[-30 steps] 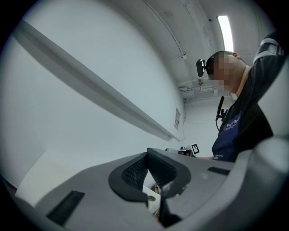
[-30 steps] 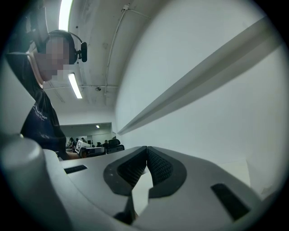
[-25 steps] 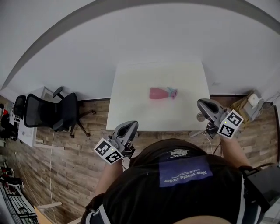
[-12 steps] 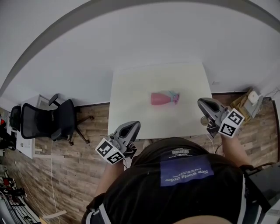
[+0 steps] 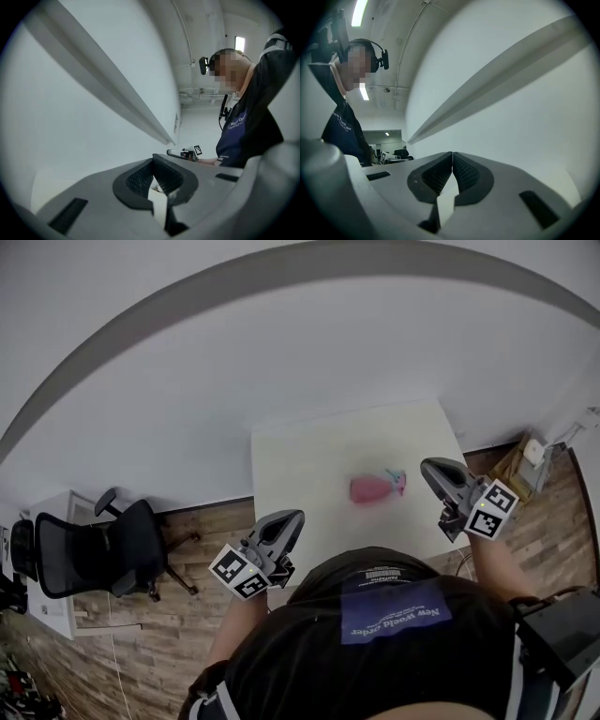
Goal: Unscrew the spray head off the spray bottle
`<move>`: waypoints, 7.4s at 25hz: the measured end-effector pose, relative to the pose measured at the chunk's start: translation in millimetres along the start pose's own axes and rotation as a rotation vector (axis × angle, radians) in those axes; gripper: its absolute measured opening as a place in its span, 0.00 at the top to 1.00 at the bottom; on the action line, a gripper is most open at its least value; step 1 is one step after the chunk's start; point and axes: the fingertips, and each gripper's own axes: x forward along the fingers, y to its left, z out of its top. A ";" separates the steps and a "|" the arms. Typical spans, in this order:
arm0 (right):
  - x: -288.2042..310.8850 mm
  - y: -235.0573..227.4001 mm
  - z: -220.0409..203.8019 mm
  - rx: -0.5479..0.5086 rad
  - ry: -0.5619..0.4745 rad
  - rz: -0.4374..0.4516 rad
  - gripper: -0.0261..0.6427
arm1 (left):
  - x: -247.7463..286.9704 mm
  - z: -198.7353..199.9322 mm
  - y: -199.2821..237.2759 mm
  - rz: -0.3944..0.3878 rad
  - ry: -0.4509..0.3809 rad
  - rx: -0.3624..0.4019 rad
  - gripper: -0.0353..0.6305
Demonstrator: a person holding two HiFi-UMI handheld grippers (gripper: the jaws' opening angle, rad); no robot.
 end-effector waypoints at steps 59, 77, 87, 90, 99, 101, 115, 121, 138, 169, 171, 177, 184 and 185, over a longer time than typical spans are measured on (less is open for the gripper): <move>41.9 -159.7 -52.5 0.143 0.126 0.095 0.97 | 164.6 -240.9 101.4 -0.307 0.623 0.157 0.25; 28.1 -175.3 -70.7 0.175 0.144 0.037 0.97 | 184.1 -358.6 119.3 -0.351 0.789 0.300 0.18; 26.4 -176.4 -75.7 0.177 0.151 0.030 0.97 | 199.8 -361.7 113.0 -0.314 0.772 0.266 0.22; 25.4 -177.3 -75.7 0.182 0.154 0.023 0.97 | 207.0 -342.3 108.8 -0.323 0.723 0.246 0.22; 21.9 -195.8 -76.4 0.343 0.206 -0.040 0.96 | 217.7 -205.2 96.1 -0.312 0.487 0.315 0.22; 25.1 -191.4 -80.4 0.440 0.243 0.007 0.80 | 218.0 -173.0 88.8 -0.315 0.443 0.356 0.22; 69.1 -33.0 -36.7 0.465 0.482 0.535 0.73 | 168.2 -49.2 10.5 -0.295 0.317 0.645 0.22; 69.5 -12.0 -18.5 0.479 0.489 0.613 0.77 | 160.6 -25.1 -5.9 -0.277 0.288 0.670 0.22; 70.7 -5.0 -8.7 0.553 0.478 0.628 0.78 | 160.7 -9.3 -27.0 -0.385 0.277 0.617 0.20; 52.8 34.6 19.2 -0.039 0.246 0.772 0.78 | 146.3 10.8 -32.9 -0.459 0.159 -0.132 0.20; 52.1 36.1 20.8 -0.068 0.236 0.773 0.78 | 146.3 11.1 -32.1 -0.467 0.155 -0.200 0.20; 55.3 42.6 24.0 -0.151 0.229 0.788 0.78 | 143.8 15.4 -26.2 -0.491 0.147 -0.336 0.20; 46.4 49.4 22.7 -0.291 0.204 0.806 0.78 | 144.5 11.2 -28.0 -0.515 0.145 -0.489 0.20; 46.5 50.7 22.6 -0.316 0.199 0.804 0.78 | 143.9 11.4 -27.3 -0.519 0.142 -0.517 0.20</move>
